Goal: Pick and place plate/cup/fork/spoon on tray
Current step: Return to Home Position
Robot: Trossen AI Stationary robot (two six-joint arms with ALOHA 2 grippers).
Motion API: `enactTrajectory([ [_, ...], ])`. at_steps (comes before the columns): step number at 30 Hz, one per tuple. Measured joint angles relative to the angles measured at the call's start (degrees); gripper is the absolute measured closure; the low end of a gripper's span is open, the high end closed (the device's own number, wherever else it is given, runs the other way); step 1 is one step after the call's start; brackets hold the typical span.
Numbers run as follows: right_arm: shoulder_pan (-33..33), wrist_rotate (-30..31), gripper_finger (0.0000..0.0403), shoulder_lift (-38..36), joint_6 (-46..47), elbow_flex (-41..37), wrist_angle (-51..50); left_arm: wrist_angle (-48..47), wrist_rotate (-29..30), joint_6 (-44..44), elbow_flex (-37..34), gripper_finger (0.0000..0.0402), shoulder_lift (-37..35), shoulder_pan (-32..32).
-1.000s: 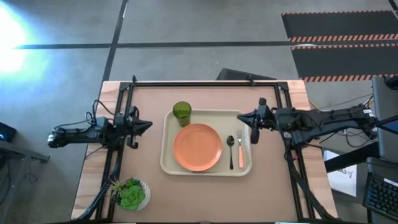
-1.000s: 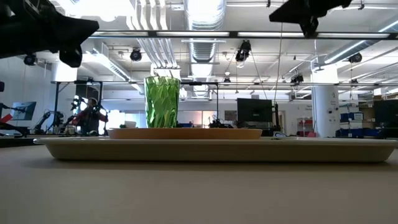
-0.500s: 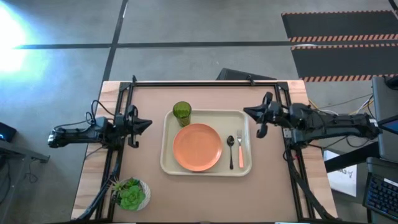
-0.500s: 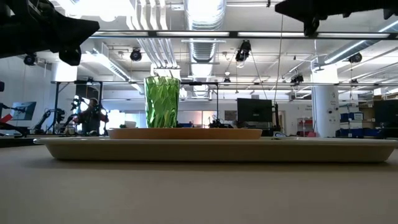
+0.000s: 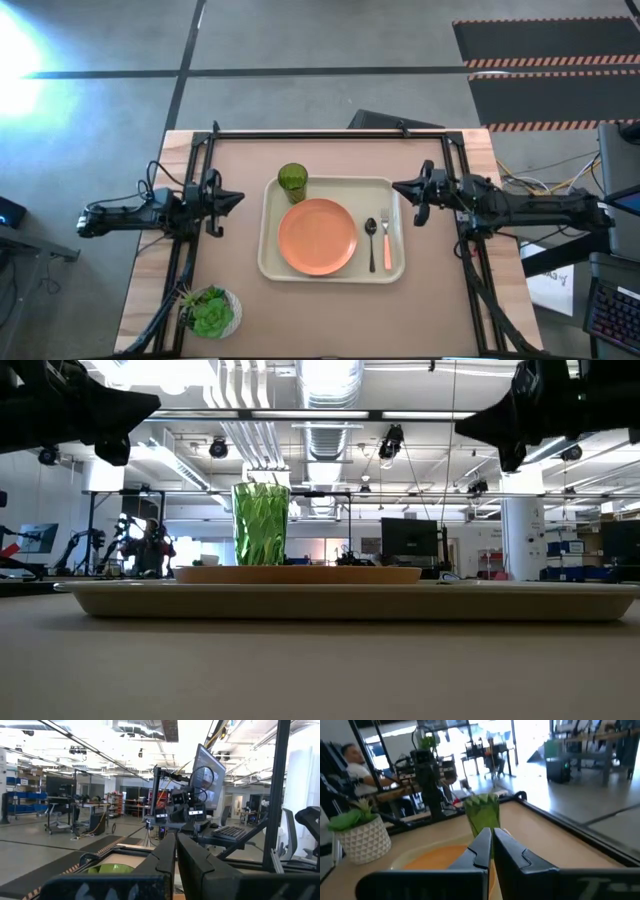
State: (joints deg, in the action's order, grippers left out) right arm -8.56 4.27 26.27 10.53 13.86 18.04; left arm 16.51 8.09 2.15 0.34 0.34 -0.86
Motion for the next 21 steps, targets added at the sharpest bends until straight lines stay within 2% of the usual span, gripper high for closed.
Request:
enactTrajectory([
  [6,0.0,0.1,0.0394,0.0,0.5,-7.9,12.8,0.0,1.5,0.0,0.0,0.0402,0.0,0.0],
  [10,0.0,0.2,0.0394,-0.1,1.2,-11.3,15.3,0.0,1.5,0.0,-0.1,0.0402,0.0,0.0],
  [14,0.0,0.5,0.0394,-1.1,-3.0,-11.7,15.5,0.0,1.6,0.0,-0.1,0.0402,0.0,0.0],
  [19,0.0,9.6,0.0394,-2.9,-7.4,-12.0,15.2,0.0,1.6,0.1,-0.1,0.0402,0.0,0.0],
  [21,0.0,10.6,0.0394,-3.8,-7.3,-12.2,13.3,0.0,1.6,0.1,-0.1,0.0402,0.0,0.0],
])
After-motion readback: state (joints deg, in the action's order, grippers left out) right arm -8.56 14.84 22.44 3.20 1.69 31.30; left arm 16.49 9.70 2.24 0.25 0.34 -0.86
